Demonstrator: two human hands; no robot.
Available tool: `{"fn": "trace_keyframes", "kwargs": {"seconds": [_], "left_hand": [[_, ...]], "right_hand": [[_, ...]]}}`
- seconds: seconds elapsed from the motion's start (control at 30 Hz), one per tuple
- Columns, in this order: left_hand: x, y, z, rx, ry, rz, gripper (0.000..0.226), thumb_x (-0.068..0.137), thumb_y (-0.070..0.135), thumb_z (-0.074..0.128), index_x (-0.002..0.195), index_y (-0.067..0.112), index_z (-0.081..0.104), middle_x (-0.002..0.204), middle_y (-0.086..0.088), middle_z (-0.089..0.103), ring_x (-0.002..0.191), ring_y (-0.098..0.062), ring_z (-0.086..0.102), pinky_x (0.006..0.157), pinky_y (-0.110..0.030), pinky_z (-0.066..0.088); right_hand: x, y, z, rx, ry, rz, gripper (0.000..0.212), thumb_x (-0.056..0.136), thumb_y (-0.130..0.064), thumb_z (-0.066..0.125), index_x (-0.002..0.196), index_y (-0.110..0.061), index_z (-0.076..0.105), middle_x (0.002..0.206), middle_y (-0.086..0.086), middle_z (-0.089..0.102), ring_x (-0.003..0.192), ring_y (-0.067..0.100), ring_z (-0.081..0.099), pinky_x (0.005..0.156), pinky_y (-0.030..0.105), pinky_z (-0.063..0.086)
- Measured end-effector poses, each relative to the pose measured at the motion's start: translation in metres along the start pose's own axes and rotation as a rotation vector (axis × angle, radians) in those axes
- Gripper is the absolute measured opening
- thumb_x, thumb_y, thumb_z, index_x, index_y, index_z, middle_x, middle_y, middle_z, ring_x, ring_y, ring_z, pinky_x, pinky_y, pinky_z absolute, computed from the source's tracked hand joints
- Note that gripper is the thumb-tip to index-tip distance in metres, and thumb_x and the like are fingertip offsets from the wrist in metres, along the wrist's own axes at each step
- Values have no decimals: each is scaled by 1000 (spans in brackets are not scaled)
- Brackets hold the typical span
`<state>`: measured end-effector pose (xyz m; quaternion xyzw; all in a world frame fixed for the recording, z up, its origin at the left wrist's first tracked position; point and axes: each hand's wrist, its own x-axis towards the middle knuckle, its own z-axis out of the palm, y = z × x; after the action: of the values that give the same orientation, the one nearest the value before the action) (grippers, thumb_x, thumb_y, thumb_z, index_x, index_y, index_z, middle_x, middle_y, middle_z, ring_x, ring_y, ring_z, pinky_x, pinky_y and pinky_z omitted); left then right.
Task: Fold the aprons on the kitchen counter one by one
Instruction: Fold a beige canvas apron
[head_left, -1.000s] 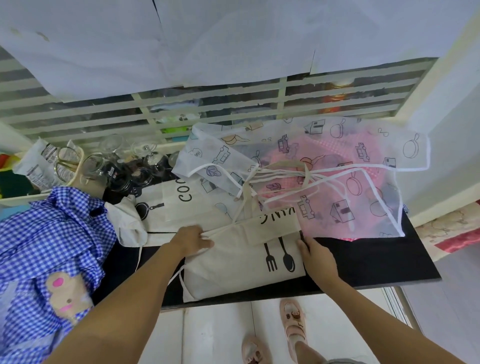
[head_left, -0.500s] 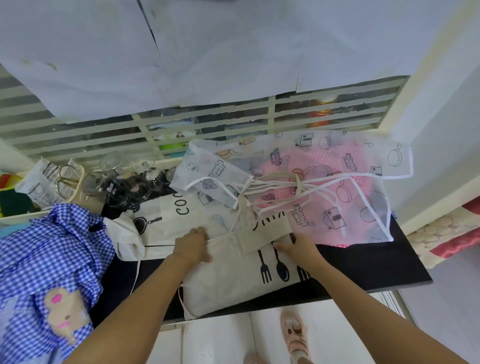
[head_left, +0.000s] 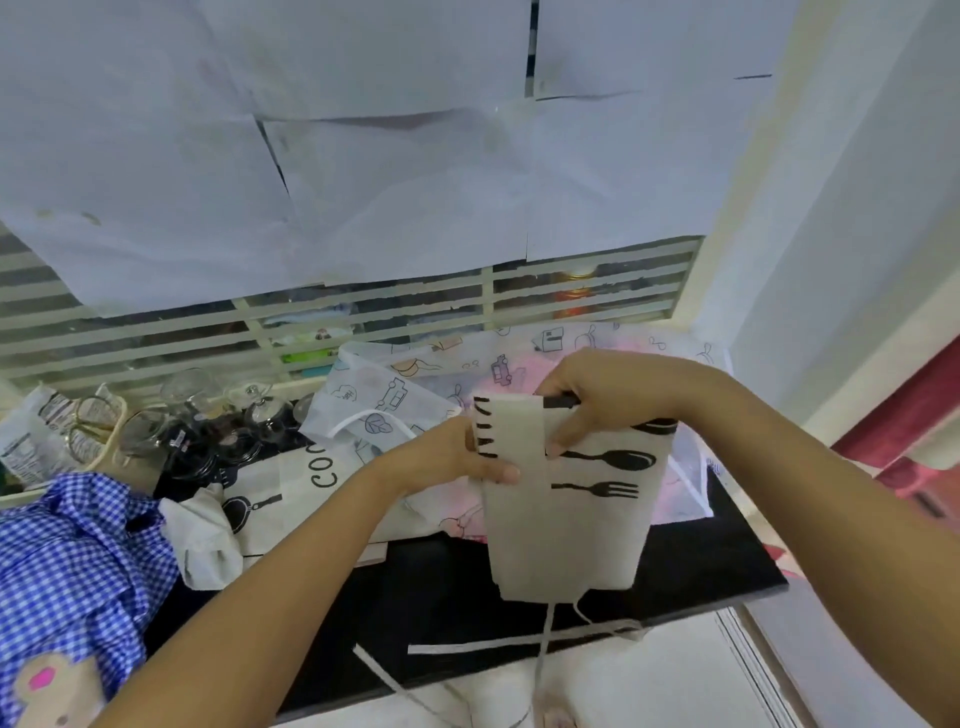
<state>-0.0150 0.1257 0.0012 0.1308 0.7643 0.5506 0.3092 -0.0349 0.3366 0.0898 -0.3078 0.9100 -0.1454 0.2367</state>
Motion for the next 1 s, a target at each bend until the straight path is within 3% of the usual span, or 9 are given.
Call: {"fn": "trace_keyframes", "kwargs": {"seconds": [0.13, 0.27, 0.37, 0.43, 0.5, 0.57, 0.67, 0.83, 1.0], "left_hand": [[5, -9, 19, 54, -46, -74, 40, 83, 14, 74, 115, 31, 58, 112, 14, 68, 107, -2, 62, 97, -22, 47], [4, -1, 24, 189, 113, -59, 15, 94, 13, 55, 89, 25, 63, 73, 16, 69, 76, -7, 65, 85, -26, 48], [4, -3, 26, 155, 409, 81, 17, 96, 17, 53, 92, 27, 66, 92, 6, 71, 90, -19, 67, 82, -30, 53], [3, -10, 24, 99, 463, 154, 17, 89, 31, 66, 105, 30, 66, 98, 11, 72, 92, -5, 67, 80, -23, 53], [0, -22, 20, 207, 409, 92, 21, 80, 34, 76, 98, 32, 66, 87, 14, 71, 80, 9, 64, 68, -11, 49], [-4, -43, 11, 369, 376, -40, 24, 82, 22, 74, 67, 27, 56, 58, 13, 58, 52, 8, 56, 51, -12, 39], [-10, -60, -17, 465, 545, -119, 40, 82, 14, 67, 52, 20, 41, 51, 8, 41, 46, -5, 40, 50, -26, 28], [-44, -20, -86, 731, 861, 69, 5, 80, 13, 66, 82, 15, 70, 76, -3, 56, 73, -25, 54, 60, -30, 35], [-94, 21, -133, 1111, 1248, 307, 33, 67, 0, 79, 99, 1, 69, 83, -19, 56, 82, -37, 52, 69, -39, 36]], "right_hand": [[-11, 10, -15, 123, 9, 8, 21, 77, -40, 76, 93, -27, 69, 88, -12, 72, 73, 3, 66, 68, 19, 51], [-13, 27, -12, 146, 34, 92, 28, 71, -41, 80, 93, -30, 67, 89, -11, 71, 72, 5, 67, 67, 22, 56], [-8, 35, -14, 184, 134, 118, 22, 78, -34, 77, 64, -28, 62, 55, -13, 61, 45, 0, 54, 47, 14, 41], [-5, 37, -18, 252, 193, 121, 35, 81, -29, 76, 49, -27, 61, 42, -13, 52, 38, 2, 45, 43, 13, 32], [2, 42, -19, 273, 242, 115, 27, 78, -33, 77, 61, -14, 68, 50, -4, 53, 44, 9, 42, 50, 24, 32], [10, 46, -18, 236, 280, 86, 49, 74, -45, 76, 81, 2, 68, 65, 8, 62, 56, 25, 49, 57, 31, 35], [21, 53, -19, 162, 306, 30, 25, 78, -41, 73, 89, -17, 74, 89, 2, 72, 85, 26, 65, 79, 37, 51], [35, 41, -34, -76, 487, -8, 9, 85, -17, 68, 79, -14, 74, 82, 3, 68, 83, 25, 62, 72, 35, 48], [45, 16, -48, 96, 823, -116, 40, 84, 7, 52, 112, -13, 71, 109, 8, 71, 97, 21, 65, 82, 24, 49]]}}
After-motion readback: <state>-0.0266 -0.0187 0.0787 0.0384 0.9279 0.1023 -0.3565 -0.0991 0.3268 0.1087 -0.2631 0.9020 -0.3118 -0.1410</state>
